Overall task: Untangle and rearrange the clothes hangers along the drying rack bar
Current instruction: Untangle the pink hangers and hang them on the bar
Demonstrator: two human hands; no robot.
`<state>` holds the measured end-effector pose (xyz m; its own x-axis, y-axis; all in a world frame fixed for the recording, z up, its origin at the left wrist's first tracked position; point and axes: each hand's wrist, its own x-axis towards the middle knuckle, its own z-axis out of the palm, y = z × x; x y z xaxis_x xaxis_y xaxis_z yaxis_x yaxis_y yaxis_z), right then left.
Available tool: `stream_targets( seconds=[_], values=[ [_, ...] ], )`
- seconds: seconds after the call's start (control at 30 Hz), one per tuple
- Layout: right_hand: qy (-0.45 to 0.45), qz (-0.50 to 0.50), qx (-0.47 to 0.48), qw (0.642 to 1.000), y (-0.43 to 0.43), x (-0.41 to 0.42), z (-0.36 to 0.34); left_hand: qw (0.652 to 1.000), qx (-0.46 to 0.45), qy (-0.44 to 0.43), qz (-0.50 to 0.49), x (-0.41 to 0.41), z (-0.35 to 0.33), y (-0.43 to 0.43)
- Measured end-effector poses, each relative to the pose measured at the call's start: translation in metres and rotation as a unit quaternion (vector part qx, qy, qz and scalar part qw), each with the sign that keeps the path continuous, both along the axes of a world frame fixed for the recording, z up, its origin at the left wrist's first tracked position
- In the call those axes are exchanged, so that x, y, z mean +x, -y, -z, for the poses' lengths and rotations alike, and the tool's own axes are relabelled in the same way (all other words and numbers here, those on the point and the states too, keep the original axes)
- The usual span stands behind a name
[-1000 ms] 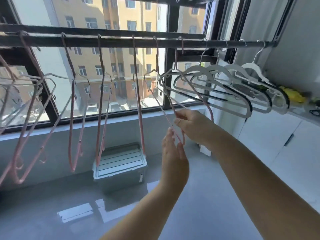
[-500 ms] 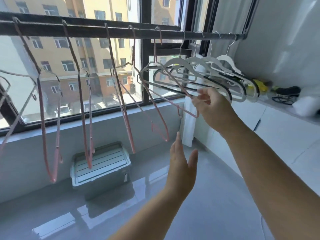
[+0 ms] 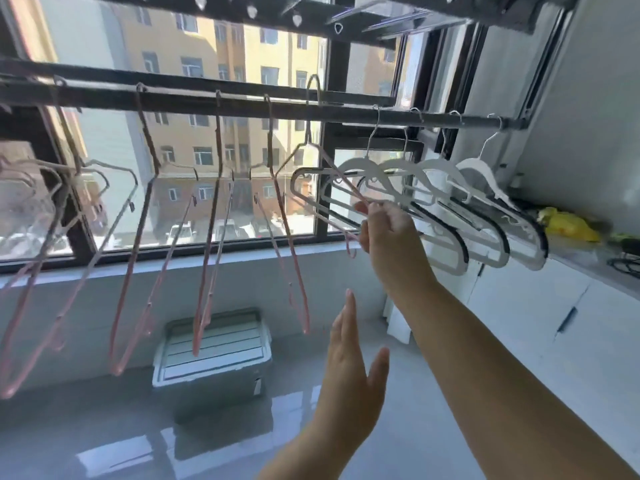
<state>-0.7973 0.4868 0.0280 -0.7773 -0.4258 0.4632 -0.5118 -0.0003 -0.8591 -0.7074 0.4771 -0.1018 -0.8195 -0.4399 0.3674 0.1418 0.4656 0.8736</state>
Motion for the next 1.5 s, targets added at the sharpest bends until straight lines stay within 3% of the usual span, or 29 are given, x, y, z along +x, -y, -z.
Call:
stream_targets(
  seconds=[0.23, 0.5, 0.67, 0.83, 0.97, 1.1, 1.23, 1.37, 1.43, 1.5],
  values=[
    [-0.052, -0.024, 0.027, 0.998, -0.005, -0.050, -0.012, 0.994, 0.033, -0.008, -0.103, -0.048, -0.003, -0.029],
    [0.042, -0.103, 0.102, 0.988, -0.044, -0.074, 0.037, 0.977, 0.036, 0.000, -0.209, -0.060, 0.006, -0.038],
    [0.076, -0.120, 0.102, 0.985, -0.090, -0.098, 0.072, 0.961, 0.004, 0.059, -0.272, -0.051, 0.016, -0.014],
    [0.192, -0.177, 0.107, 0.959, -0.142, -0.107, 0.111, 0.941, 0.025, 0.122, -0.313, -0.031, 0.023, 0.013],
    [0.285, -0.228, 0.073, 0.928, -0.163, -0.129, 0.135, 0.945, -0.027, 0.187, -0.266, -0.007, 0.038, 0.028],
    [0.277, -0.236, 0.082, 0.928, -0.166, -0.139, 0.145, 0.970, 0.052, 0.168, -0.167, 0.012, 0.041, 0.029],
    [0.167, -0.083, 0.142, 0.972, -0.153, -0.149, 0.166, 0.971, 0.066, 0.160, -0.165, 0.022, 0.040, 0.028],
    [0.170, 0.029, 0.173, 0.970, -0.137, -0.138, 0.190, 0.964, 0.093, 0.160, -0.189, 0.016, 0.043, 0.024],
    [0.188, 0.018, 0.152, 0.970, -0.132, -0.111, 0.201, 0.960, 0.136, 0.149, -0.196, 0.006, 0.044, 0.020],
    [0.190, -0.058, 0.167, 0.966, -0.131, -0.076, 0.211, 0.953, 0.198, 0.117, -0.197, -0.007, 0.043, 0.016]
  ],
)
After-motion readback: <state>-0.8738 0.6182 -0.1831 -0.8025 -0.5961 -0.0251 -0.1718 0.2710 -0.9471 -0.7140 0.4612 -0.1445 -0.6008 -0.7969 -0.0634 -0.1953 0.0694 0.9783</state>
